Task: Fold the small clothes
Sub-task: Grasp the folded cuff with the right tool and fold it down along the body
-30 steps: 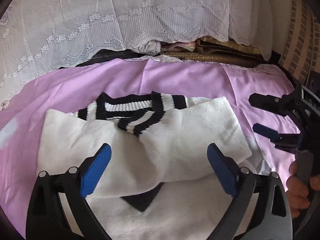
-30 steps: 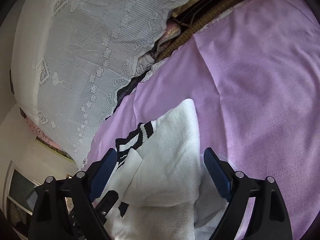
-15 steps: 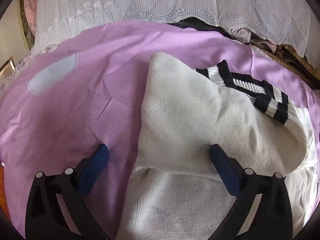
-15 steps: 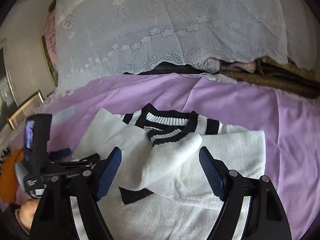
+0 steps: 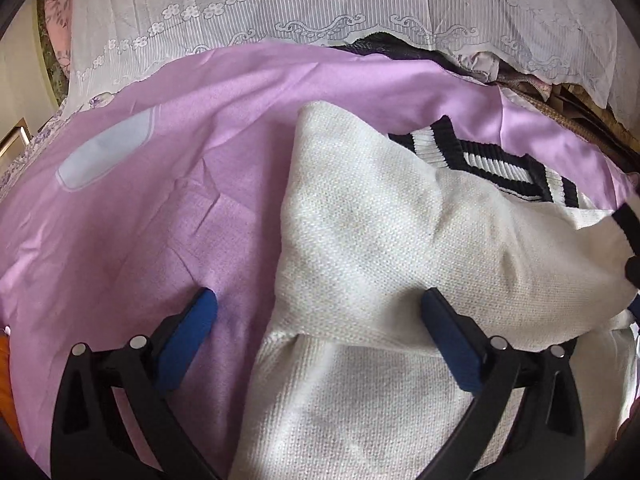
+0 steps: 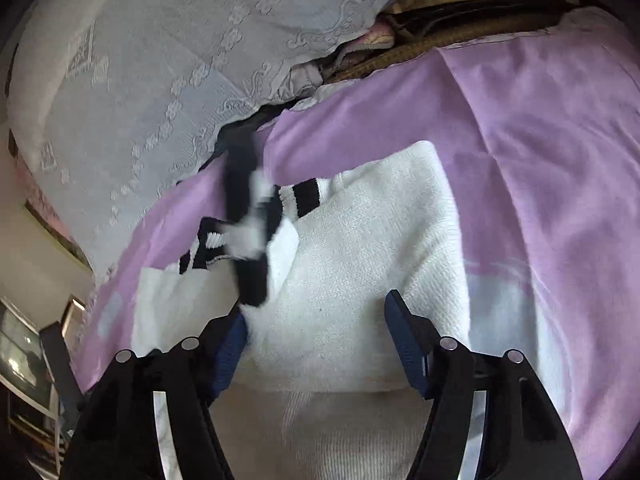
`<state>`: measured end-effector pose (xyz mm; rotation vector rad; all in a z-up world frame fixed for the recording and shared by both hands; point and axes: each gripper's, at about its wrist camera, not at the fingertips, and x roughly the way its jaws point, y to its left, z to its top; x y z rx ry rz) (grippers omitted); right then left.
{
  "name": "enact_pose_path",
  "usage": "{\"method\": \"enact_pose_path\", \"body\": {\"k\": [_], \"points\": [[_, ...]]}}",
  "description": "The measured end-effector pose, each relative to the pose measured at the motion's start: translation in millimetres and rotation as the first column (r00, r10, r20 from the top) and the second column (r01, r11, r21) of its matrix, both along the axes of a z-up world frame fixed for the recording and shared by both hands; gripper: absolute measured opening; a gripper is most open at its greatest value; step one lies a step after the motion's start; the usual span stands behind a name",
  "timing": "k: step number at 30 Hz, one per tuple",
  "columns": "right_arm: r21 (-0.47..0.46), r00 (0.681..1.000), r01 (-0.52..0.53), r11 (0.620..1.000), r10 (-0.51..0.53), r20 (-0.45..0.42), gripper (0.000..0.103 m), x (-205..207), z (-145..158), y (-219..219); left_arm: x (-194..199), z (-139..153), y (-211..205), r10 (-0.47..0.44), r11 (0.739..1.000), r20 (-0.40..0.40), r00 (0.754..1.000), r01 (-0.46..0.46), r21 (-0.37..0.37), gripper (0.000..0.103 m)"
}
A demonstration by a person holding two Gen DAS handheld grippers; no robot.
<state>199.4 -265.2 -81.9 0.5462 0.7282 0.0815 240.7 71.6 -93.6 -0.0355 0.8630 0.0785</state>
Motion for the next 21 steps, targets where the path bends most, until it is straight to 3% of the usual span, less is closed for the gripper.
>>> {"method": "enact_pose_path", "body": {"k": [3,9,11,14,15,18,21], "points": [[0.078,0.993,0.101,0.992,-0.105,0.047,0.068,-17,5,-20,0,0,2,0.001,1.000,0.000,1.000,-0.001,-0.006,0.099],[0.192,0.999,0.043,0.980,-0.045,0.005,0.068,-10,-8,-25,0,-1,1,0.002,1.000,0.000,1.000,-0.002,-0.003,0.099],[0.125,1.000,0.030,0.992,-0.031,0.001,0.060,-5,-5,-18,0,-1,1,0.002,1.000,-0.001,1.000,-0.002,0.000,0.099],[-0.098,0.999,0.022,0.995,-0.024,-0.026,0.039,3,-1,-2,1,-1,0,0.001,1.000,-0.004,1.000,-0.001,0.005,0.099],[-0.154,0.999,0.011,0.988,-0.018,-0.045,0.038,8,-3,1,1,-1,0,0.000,1.000,-0.005,1.000,0.000,0.006,0.099],[-0.129,0.998,0.039,0.991,-0.046,-0.052,0.031,7,-5,-10,1,-1,1,-0.003,1.000,-0.007,1.000,0.003,0.006,0.099],[-0.145,0.995,0.085,0.986,-0.078,0.053,0.034,-14,20,-12,-5,2,5,0.002,1.000,0.007,1.000,-0.001,-0.022,0.099]]}}
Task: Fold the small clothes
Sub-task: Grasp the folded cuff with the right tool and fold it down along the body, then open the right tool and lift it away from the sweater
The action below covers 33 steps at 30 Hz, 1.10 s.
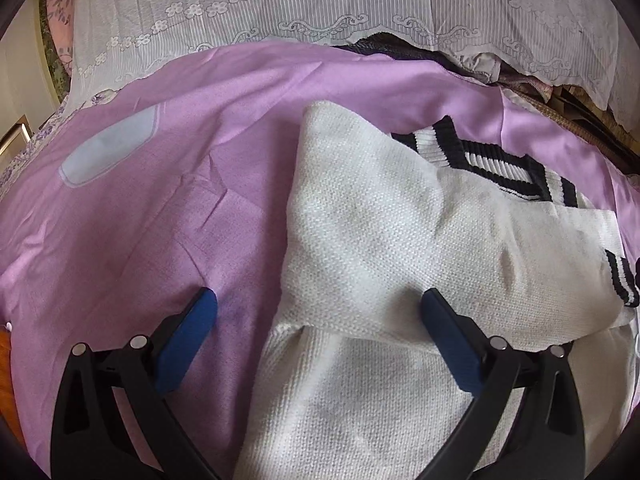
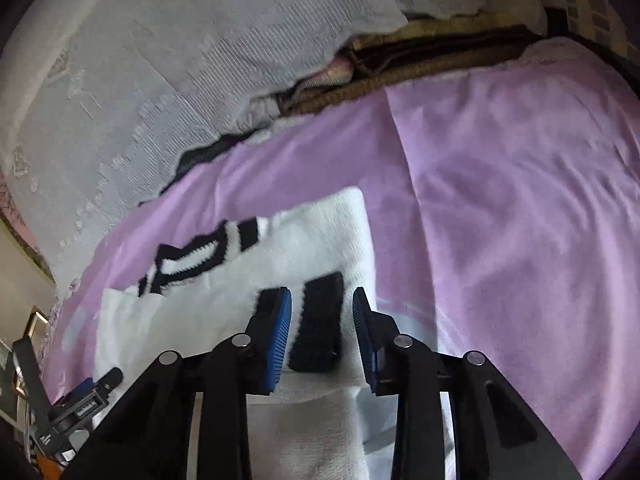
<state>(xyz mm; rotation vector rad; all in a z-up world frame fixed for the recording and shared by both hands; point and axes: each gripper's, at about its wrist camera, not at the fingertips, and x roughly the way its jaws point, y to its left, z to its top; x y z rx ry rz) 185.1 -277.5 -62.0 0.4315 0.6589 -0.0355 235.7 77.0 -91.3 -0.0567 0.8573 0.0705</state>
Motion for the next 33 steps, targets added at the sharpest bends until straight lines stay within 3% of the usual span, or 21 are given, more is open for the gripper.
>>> {"method": "enact_pose_path", "body": {"k": [2,5,7,10,15,19,22,27,30,33], "points": [[-0.014,0.997,-0.073,0.997,0.073,0.030,0.044,-4,14,12,-4,3,4,-0.014,0.999,0.007,1.000,0.014,-0.047,0.099],[-0.054,0.991,-0.135,0.989,0.135,0.000,0.045,-1,9,30,-5,4,7,-0.052,0.992,-0.003,0.999,0.051,-0.119,0.099],[-0.076,0.983,-0.172,0.982,0.167,-0.078,0.046,10,-10,37,-1,-1,0,-0.053,0.997,-0.031,0.998,0.051,-0.060,0.099],[-0.066,0.980,-0.191,0.979,0.186,-0.073,0.047,12,-17,35,1,-5,-12,-0.052,0.998,-0.045,0.998,0.053,0.018,0.099],[-0.048,0.971,-0.239,0.970,0.237,-0.036,0.066,6,-17,38,-2,-8,-9,-0.050,0.999,-0.036,0.998,0.051,0.006,0.099],[-0.032,0.976,-0.219,0.975,0.219,0.007,0.067,-8,-9,33,-18,-4,-8,-0.043,0.999,-0.006,0.999,0.043,-0.009,0.099],[-0.093,0.978,-0.201,0.975,0.206,0.041,0.069,-26,2,36,-32,-1,-10,-0.070,0.997,-0.002,0.998,0.070,-0.022,0.099],[-0.105,0.977,-0.211,0.972,0.207,-0.044,0.070,-34,-10,38,-57,-2,-18,-0.112,0.994,-0.014,0.994,0.112,-0.013,0.099],[-0.052,0.978,-0.207,0.977,0.204,-0.051,0.070,-46,-13,29,-71,-2,-16,-0.108,0.994,-0.023,0.994,0.107,-0.025,0.099],[-0.060,0.977,-0.212,0.975,0.209,-0.052,0.072,-65,-12,29,-90,3,-10,-0.090,0.994,0.018,0.996,0.091,-0.057,0.099]]}}
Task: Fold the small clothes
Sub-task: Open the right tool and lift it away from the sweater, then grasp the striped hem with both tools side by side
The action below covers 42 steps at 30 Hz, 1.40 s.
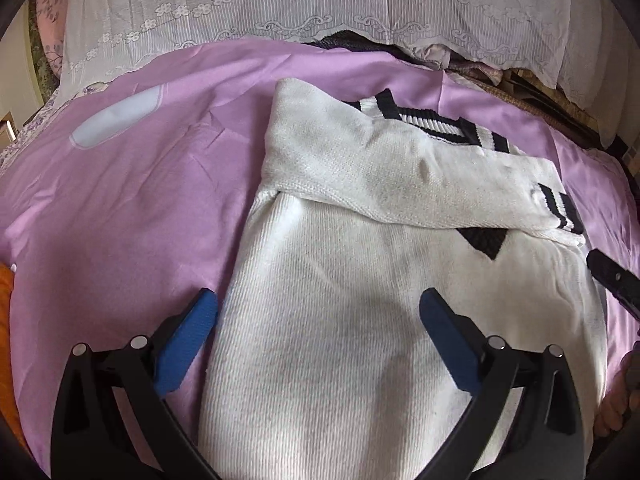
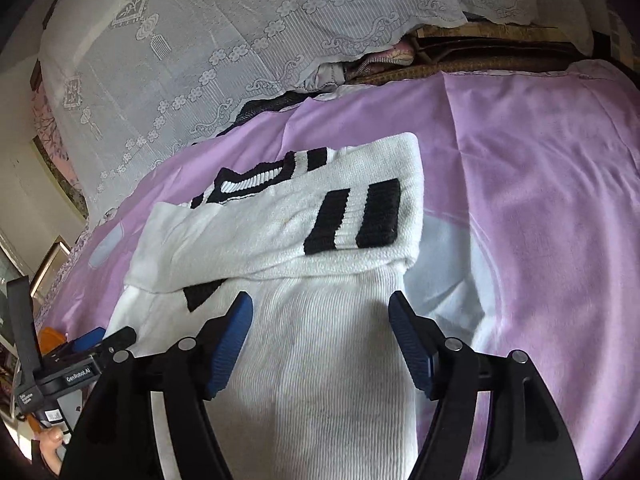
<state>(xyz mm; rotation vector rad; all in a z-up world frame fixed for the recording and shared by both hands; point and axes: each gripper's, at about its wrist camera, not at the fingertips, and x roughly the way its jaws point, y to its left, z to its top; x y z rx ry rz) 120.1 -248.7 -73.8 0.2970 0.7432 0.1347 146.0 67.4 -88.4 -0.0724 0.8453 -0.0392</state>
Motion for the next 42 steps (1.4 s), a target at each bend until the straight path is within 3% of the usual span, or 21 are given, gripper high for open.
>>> {"method": "enact_pose_path", "body": {"k": [8,15,18,22,27,30,34,38,40,42], "points": [[-0.048,0.997,-0.044,0.998,0.047,0.063,0.077,-71,13,6,-69,11,10,0.002,0.999,0.073,0.997,0.000,-0.036,0.099],[-0.130,0.985,-0.119,0.984,0.134,0.109,0.079,-137,14,20,-131,-7,25,-0.088,0.987,0.015,0.996,0.089,-0.137,0.099],[-0.128,0.985,-0.102,0.986,0.118,0.123,0.081,-166,11,9,-157,-16,33,-0.169,0.963,0.003,0.986,0.166,-0.211,0.099],[0.036,0.991,-0.089,0.995,0.085,0.106,0.081,-193,3,-26,-190,-16,46,-0.274,0.916,0.025,0.961,0.269,-0.296,0.099],[0.305,0.990,-0.137,0.942,0.138,0.019,0.081,-208,-21,-56,-214,-13,55,-0.379,0.820,0.075,0.922,0.372,-0.435,0.099],[0.357,0.979,-0.193,0.914,0.201,0.014,0.081,-212,-23,-49,-203,-17,52,-0.423,0.764,0.064,0.904,0.394,-0.512,0.099],[0.385,0.961,-0.244,0.890,0.275,-0.026,0.080,-207,-27,-33,-187,-24,46,-0.459,0.730,0.033,0.888,0.398,-0.555,0.099],[0.396,0.961,-0.221,0.891,0.267,-0.066,0.074,-202,-29,-34,-178,-23,46,-0.462,0.738,-0.052,0.885,0.351,-0.577,0.096],[0.435,0.961,-0.210,0.875,0.268,-0.074,0.073,-202,-30,-42,-180,-20,56,-0.461,0.704,-0.055,0.886,0.327,-0.630,0.096],[0.458,0.958,-0.200,0.866,0.272,-0.095,0.068,-201,-31,-47,-181,-20,61,-0.456,0.690,-0.065,0.887,0.307,-0.655,0.096]]}}
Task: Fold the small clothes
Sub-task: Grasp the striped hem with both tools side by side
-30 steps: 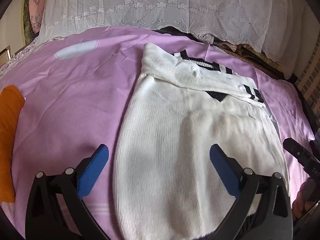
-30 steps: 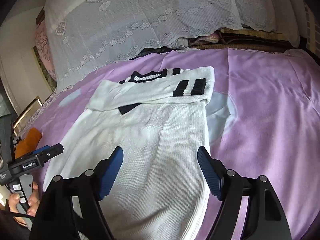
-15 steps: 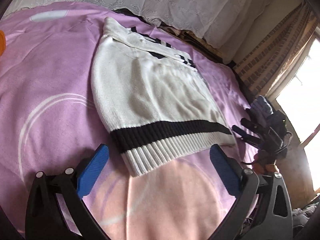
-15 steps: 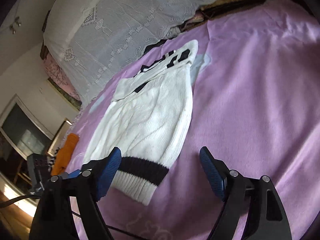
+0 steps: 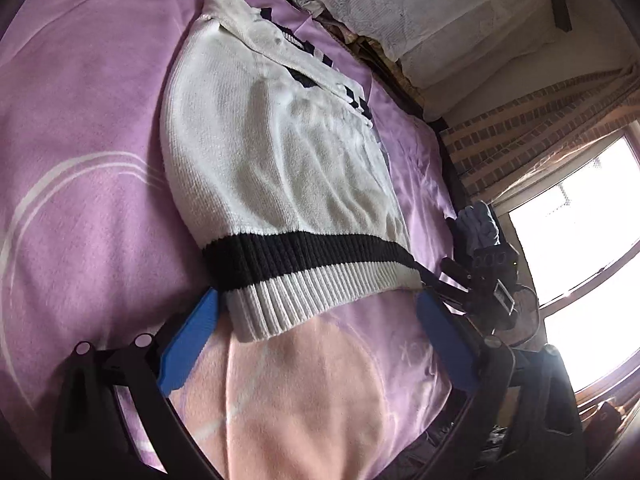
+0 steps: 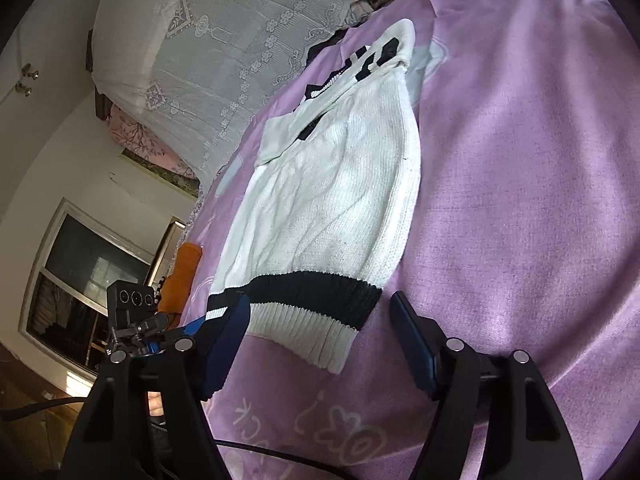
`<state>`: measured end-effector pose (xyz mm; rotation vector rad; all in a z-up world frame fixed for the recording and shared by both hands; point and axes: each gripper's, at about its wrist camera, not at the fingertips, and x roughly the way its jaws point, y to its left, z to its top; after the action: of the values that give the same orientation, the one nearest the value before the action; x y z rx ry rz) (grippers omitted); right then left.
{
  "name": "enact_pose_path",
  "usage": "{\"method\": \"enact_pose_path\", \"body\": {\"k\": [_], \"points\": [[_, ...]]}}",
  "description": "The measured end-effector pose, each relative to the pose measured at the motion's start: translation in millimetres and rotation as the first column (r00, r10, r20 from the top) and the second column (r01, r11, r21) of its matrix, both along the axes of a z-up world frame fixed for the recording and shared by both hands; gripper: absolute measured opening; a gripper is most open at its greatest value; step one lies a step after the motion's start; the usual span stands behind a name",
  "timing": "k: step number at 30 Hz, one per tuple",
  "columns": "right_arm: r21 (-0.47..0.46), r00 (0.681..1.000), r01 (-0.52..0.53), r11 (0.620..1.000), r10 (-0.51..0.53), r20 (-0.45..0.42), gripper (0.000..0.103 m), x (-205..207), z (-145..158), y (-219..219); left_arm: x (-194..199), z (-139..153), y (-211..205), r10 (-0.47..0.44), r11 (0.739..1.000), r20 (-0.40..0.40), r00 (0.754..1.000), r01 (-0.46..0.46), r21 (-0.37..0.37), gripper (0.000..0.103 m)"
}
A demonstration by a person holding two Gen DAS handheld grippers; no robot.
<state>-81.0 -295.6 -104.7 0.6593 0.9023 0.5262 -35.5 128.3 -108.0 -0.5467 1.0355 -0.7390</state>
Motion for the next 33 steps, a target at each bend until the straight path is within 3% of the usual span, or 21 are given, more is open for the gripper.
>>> {"method": "enact_pose_path", "body": {"k": [3,6,10,12,14,16,21,24,25,26,30,32,33], "points": [[-0.005,1.000,-0.006,1.000,0.006,-0.027,0.066,2,-2,-1,5,-4,-9,-0.013,0.999,-0.014,1.000,0.013,0.033,0.096],[-0.040,0.999,-0.019,0.999,0.018,-0.027,0.066,6,-3,9,18,-13,-21,-0.020,1.000,-0.016,1.000,0.020,0.014,0.097],[-0.042,1.000,-0.018,0.999,0.017,-0.018,0.067,10,-2,14,24,-15,-11,0.005,0.994,-0.020,1.000,-0.008,-0.109,0.096],[-0.048,1.000,-0.018,0.999,0.018,-0.005,0.064,7,-2,14,17,-16,-4,0.015,0.990,-0.017,1.000,-0.017,-0.136,0.090],[-0.052,1.000,-0.020,0.998,0.019,-0.006,0.059,4,-2,11,7,-19,1,0.021,0.993,-0.010,1.000,-0.022,-0.118,0.076],[-0.040,0.999,-0.033,0.999,0.033,-0.010,0.059,4,-3,9,2,-22,6,0.027,0.994,-0.007,1.000,-0.028,-0.109,0.069],[-0.051,1.000,-0.025,0.998,0.025,-0.011,0.059,7,-3,13,19,-23,-2,0.056,0.993,-0.031,0.998,-0.059,-0.104,0.070],[-0.058,1.000,0.020,0.998,-0.021,-0.013,0.032,8,-6,9,18,-20,3,0.088,0.984,-0.015,0.996,-0.090,-0.151,0.064],[-0.052,0.999,0.036,0.998,-0.037,-0.021,0.023,8,-8,6,16,-19,6,0.100,0.982,-0.008,0.995,-0.100,-0.158,0.056],[-0.032,0.999,0.042,0.999,-0.043,-0.029,0.021,9,-11,3,13,-20,9,0.115,0.983,-0.007,0.993,-0.115,-0.146,0.051],[-0.044,0.999,0.022,0.999,-0.023,-0.031,0.026,10,-12,7,10,-22,10,0.122,0.989,-0.010,0.992,-0.123,-0.082,0.044],[-0.064,1.000,-0.016,0.998,0.015,-0.023,0.041,8,-8,14,9,-21,6,0.117,0.992,0.002,0.993,-0.117,-0.047,0.044],[-0.085,1.000,-0.028,0.996,0.027,-0.012,0.041,6,-6,18,9,-21,5,0.118,0.992,0.007,0.993,-0.118,-0.037,0.044]]}}
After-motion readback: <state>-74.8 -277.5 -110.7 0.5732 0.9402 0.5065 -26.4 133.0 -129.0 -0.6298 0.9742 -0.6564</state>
